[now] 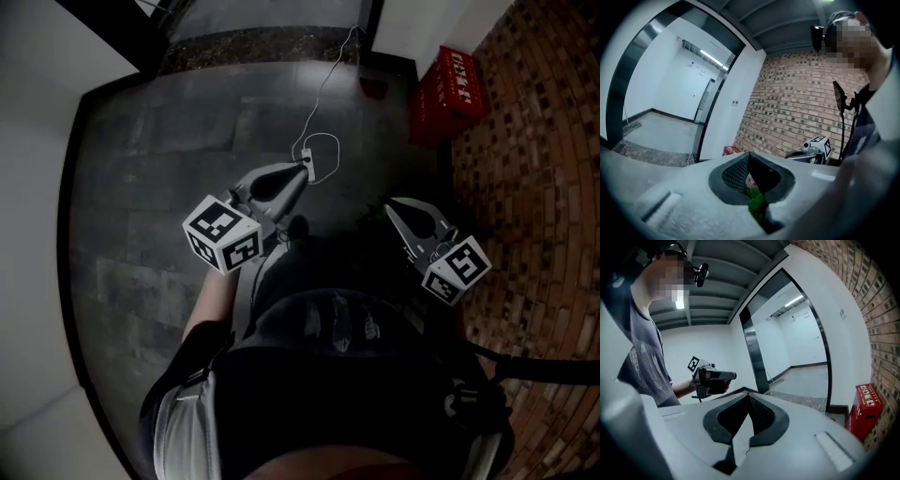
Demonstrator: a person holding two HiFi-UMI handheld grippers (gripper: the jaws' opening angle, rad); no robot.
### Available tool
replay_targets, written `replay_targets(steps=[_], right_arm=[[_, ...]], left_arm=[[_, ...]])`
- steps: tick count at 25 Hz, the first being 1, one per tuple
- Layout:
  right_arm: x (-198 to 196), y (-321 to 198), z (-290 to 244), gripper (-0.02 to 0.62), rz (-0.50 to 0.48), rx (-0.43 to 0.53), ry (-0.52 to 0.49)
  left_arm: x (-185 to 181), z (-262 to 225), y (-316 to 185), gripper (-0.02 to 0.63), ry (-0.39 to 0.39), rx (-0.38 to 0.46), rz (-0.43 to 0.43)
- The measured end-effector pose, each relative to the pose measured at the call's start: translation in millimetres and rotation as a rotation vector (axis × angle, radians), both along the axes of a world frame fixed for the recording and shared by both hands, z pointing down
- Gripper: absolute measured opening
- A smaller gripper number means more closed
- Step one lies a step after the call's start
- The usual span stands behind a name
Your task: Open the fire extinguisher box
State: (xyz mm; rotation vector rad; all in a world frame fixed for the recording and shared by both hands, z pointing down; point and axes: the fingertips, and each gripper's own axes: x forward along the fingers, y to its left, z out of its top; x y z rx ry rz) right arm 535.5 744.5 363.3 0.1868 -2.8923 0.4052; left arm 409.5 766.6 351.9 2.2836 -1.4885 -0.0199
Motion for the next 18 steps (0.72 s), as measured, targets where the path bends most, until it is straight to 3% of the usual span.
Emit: replay_targets(steps=[9,18], right_arm=[[-137.8,-45.3,-15.7,0.002,-0.044,0.046,0.016],[-199.2,-108.5,-5.4,0.002,-0.047,0.053,0.025]], left_arm=[[-118.8,-2.4,-60.6,-0.002,-0.031,0.014,0.045],[-166.5,-4.4,-127.7,-0.002,-0.053,0.046,0.038]])
